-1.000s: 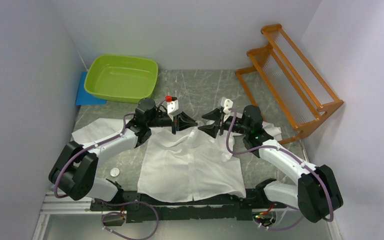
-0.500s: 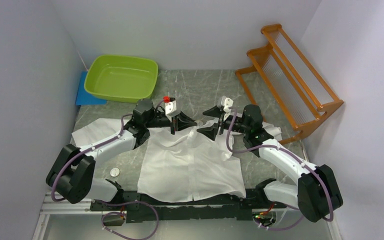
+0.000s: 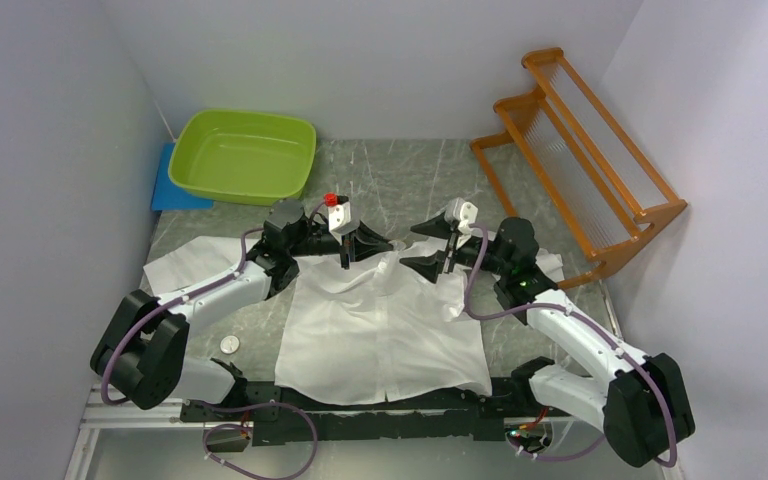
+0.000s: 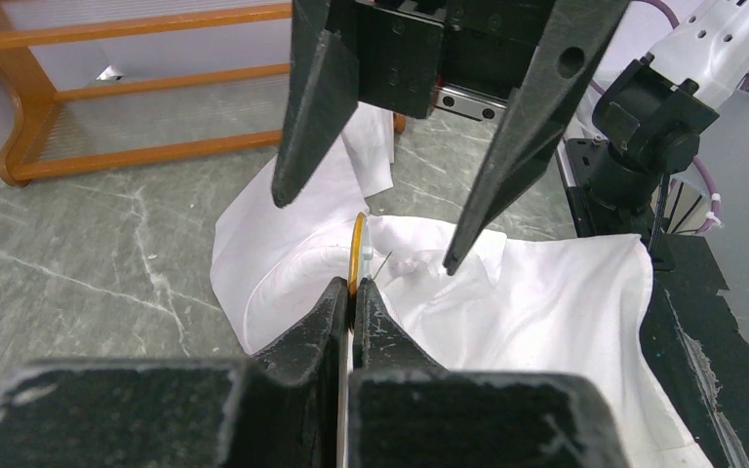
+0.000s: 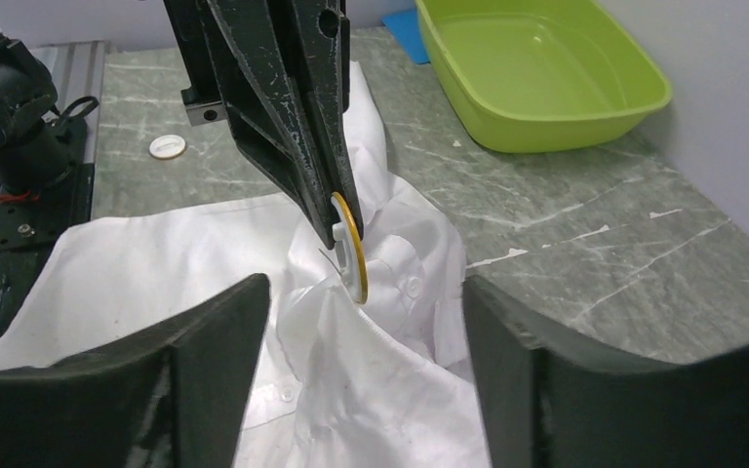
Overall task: Pin the brooch onto the clothing
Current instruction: Pin the brooch to the clothes.
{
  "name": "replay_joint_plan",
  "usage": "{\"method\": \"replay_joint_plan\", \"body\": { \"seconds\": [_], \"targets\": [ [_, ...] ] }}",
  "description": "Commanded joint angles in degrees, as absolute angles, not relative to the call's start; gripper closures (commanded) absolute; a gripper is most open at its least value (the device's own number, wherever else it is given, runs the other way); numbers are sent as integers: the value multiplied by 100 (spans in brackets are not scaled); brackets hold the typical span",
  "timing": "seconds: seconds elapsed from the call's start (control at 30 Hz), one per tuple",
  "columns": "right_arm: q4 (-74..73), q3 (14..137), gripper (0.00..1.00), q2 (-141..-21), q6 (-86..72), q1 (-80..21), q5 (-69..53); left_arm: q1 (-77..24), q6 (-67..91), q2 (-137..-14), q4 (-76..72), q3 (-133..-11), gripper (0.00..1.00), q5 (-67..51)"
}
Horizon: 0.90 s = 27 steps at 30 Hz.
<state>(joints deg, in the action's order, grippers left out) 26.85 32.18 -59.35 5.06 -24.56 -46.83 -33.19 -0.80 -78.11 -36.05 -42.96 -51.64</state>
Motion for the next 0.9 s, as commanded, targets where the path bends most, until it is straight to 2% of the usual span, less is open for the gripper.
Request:
{"method": "replay_joint_plan", "body": {
  "seconds": [0.0, 0.13, 0.33, 0.5, 0.53, 0.6, 0.63, 0.7, 0.8, 0.87],
  "targets": [
    [2749, 3429, 30, -5992, 632, -2426, -4875, -3309, -35, -7594, -3883, -4289, 97, -5267],
    [2419, 3801, 38, -6326, 721, -2431, -5107, -3313, -35, -7603, -3872, -4298, 97, -5282],
    [2275, 4155, 41, -6631, 666, -2439, -5286, -3313, -68, -7598, -3806, -4315, 97, -5296],
    [2203, 4245, 49, -6752, 681, -2435, -5317, -3309, -70, -7594, -3795, -4324, 97, -5300],
    [2181, 4257, 53, -6772, 695, -2435, -5317, -3313, -70, -7581, -3787, -4321, 97, -5287],
    [2134, 4279, 66, -6814, 700, -2435, -5325, -3313, -70, -7583, -3788, -4324, 97, -5284],
    [2121, 4292, 67, -6834, 709, -2435, -5338, -3313, -70, -7585, -3779, -4324, 97, -5287],
    [2072, 4318, 65, -6875, 731, -2435, -5376, -3309, -83, -7579, -3773, -4324, 97, -5282],
    [1914, 4344, 50, -6892, 832, -2435, -5430, -3313, -101, -7573, -3739, -4324, 97, -5256],
    [1888, 4277, 43, -6834, 867, -2435, -5412, -3313, -122, -7570, -3718, -4333, 97, -5257]
  ]
}}
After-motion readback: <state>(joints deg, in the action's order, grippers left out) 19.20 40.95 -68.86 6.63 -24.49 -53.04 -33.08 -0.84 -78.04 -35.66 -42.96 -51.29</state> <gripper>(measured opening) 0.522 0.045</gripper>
